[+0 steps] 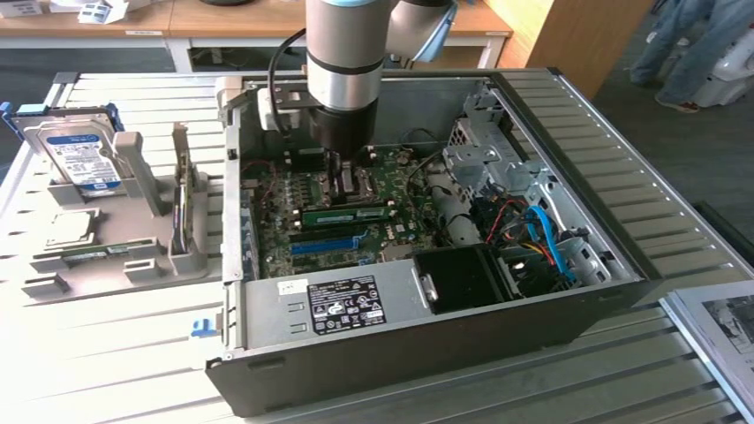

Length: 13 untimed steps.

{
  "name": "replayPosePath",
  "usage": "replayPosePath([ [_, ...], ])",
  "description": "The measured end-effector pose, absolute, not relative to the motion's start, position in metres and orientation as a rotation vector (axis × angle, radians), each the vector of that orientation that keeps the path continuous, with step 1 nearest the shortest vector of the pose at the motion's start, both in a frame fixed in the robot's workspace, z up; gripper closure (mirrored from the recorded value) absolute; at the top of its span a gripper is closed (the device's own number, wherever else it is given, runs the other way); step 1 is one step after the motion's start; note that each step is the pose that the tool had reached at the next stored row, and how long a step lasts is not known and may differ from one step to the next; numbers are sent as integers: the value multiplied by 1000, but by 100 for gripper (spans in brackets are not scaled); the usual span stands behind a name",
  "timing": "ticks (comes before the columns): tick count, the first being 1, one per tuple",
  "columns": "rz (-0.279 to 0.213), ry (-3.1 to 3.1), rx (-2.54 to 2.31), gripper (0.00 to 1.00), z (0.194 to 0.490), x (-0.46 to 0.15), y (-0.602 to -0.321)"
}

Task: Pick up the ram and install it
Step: 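Press down the ram until it locks into place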

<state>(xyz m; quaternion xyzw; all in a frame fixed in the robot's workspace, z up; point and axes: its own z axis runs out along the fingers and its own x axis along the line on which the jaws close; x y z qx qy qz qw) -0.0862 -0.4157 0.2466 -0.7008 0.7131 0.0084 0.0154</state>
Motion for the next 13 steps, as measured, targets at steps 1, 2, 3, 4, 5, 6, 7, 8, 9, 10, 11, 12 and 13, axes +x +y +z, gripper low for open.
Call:
replayPosePath([
  [1,26,2219,-2181,90,246,-86,-416],
  [2,26,2219,-2181,90,246,-86,-416],
  [3,26,2219,-2181,90,245,-86,-416],
  [4,26,2219,-2181,90,245,-86,-416],
  [5,26,2219,-2181,90,244,-86,-416],
  [6,26,2219,-2181,90,243,-86,-416],
  [7,26,2219,-2181,90,243,-86,-416],
  [8,26,2219,-2181,90,242,-86,-416],
  [9,26,2219,-2180,90,242,-86,-416],
  [10,26,2219,-2181,90,241,-86,-416],
  [11,26,2219,-2181,90,240,-86,-416],
  [12,26,2219,-2181,90,240,-86,-416],
  [13,26,2219,-2181,90,239,-86,-416],
])
